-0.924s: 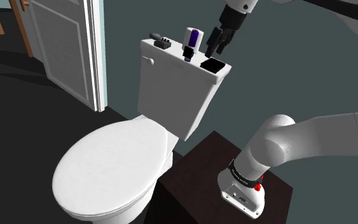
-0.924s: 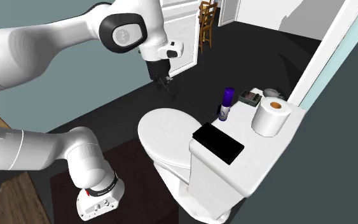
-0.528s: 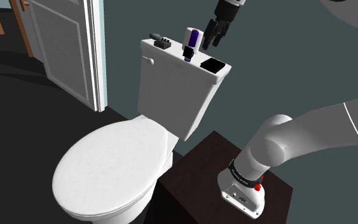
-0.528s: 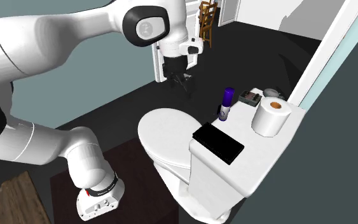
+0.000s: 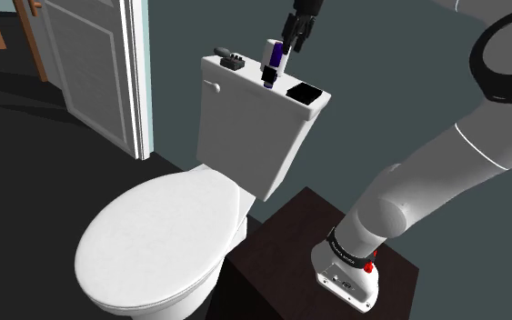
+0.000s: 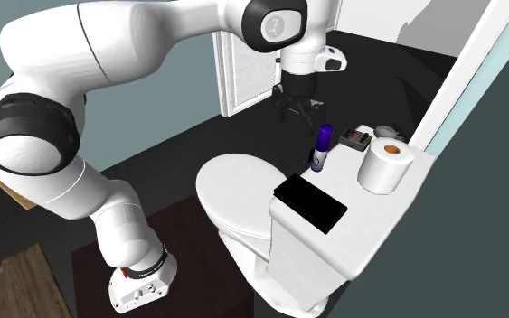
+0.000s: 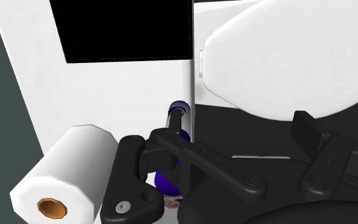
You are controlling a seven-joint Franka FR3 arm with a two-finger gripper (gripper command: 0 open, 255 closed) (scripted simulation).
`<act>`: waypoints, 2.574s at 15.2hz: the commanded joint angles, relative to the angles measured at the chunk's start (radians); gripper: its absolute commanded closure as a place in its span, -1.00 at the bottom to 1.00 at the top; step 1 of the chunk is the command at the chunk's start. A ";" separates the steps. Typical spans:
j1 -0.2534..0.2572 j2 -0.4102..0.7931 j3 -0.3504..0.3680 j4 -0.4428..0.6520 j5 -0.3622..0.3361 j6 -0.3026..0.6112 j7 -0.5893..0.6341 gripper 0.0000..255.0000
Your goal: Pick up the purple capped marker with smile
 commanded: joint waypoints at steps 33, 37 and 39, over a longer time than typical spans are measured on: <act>-0.031 0.314 -0.061 0.388 0.057 -0.131 -0.135 1.00; -0.037 0.347 -0.064 0.488 0.066 -0.198 -0.141 1.00; -0.040 0.367 -0.066 0.544 0.072 -0.234 -0.144 1.00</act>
